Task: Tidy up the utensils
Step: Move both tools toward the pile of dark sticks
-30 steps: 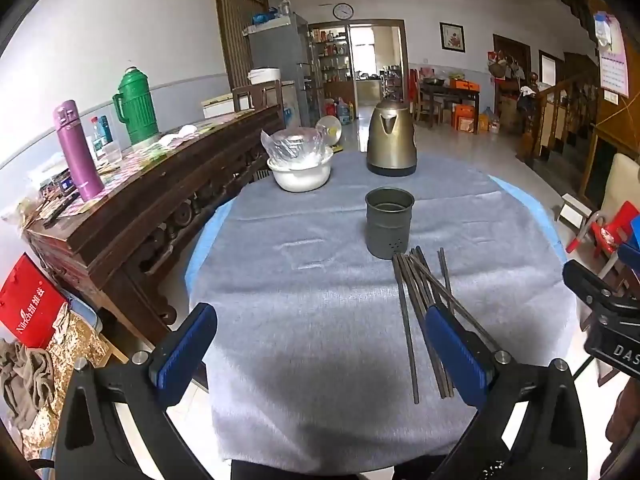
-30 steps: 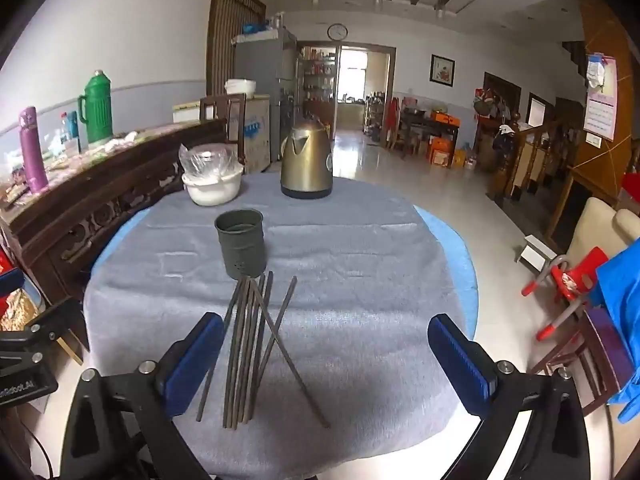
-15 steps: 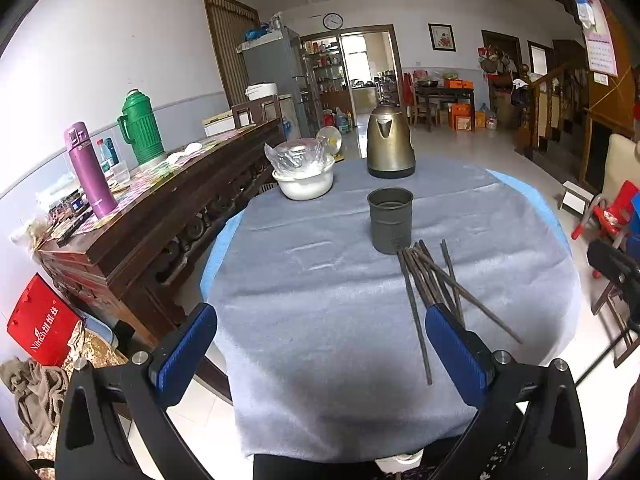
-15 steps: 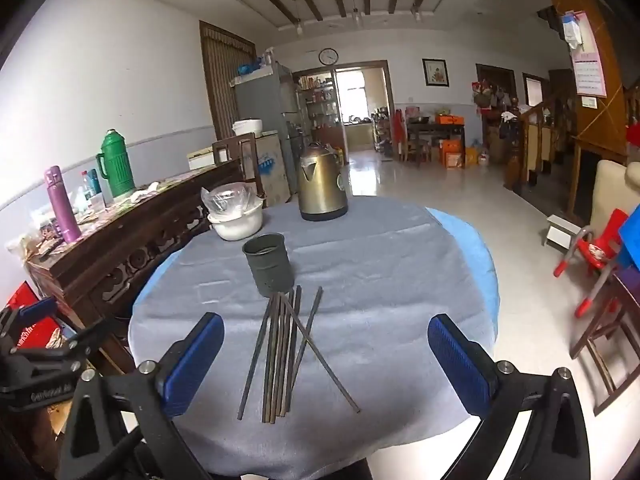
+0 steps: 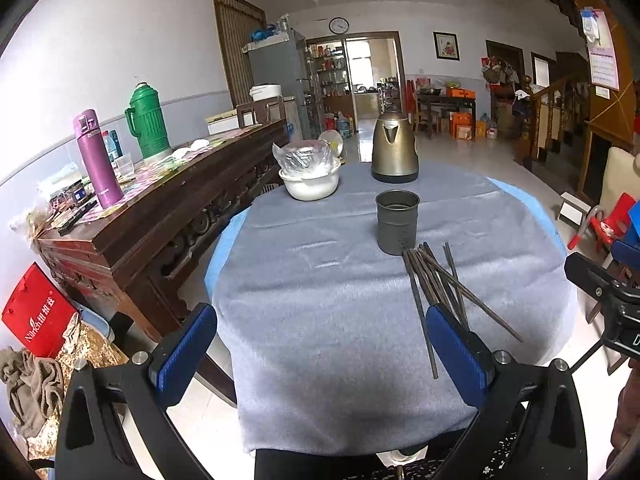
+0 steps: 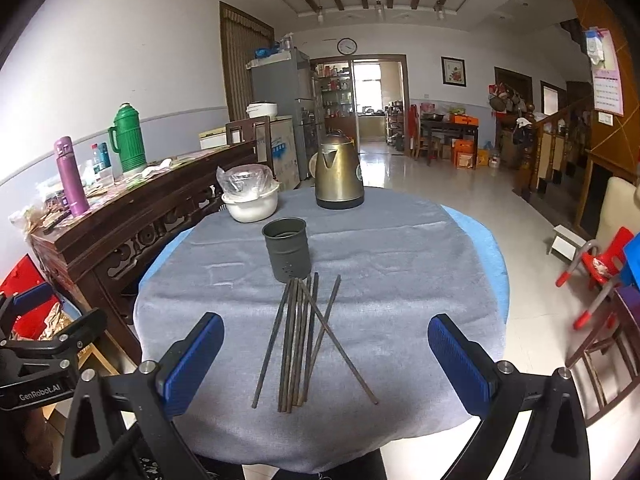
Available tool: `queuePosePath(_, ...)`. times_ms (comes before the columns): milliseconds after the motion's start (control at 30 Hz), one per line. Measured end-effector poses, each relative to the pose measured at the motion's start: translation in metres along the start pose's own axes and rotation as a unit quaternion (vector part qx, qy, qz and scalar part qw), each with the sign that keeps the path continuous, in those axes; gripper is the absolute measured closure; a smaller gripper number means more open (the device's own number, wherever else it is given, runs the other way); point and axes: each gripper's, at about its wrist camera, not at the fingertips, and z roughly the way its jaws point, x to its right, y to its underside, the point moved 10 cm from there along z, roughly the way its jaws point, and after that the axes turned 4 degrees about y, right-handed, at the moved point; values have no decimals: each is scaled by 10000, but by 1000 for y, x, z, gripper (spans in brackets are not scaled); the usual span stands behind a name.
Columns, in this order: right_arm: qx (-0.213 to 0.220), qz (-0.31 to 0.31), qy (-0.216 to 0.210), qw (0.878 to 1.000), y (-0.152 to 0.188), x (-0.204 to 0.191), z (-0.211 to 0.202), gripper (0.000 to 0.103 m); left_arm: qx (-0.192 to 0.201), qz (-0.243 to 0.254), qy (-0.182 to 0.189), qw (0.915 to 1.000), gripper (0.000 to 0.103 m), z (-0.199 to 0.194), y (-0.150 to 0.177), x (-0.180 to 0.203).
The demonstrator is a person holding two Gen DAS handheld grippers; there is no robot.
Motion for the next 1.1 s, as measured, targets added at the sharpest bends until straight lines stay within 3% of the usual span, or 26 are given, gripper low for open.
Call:
queuePosePath(467,-16,52,-12,10000,25,6,-9,0,-138,78,2,9999,0,0,9,1)
queuePosePath(1100,-6,-46,-23,10000,24,-1,-10,0,-138,378,22,9992,0,-1,8,17)
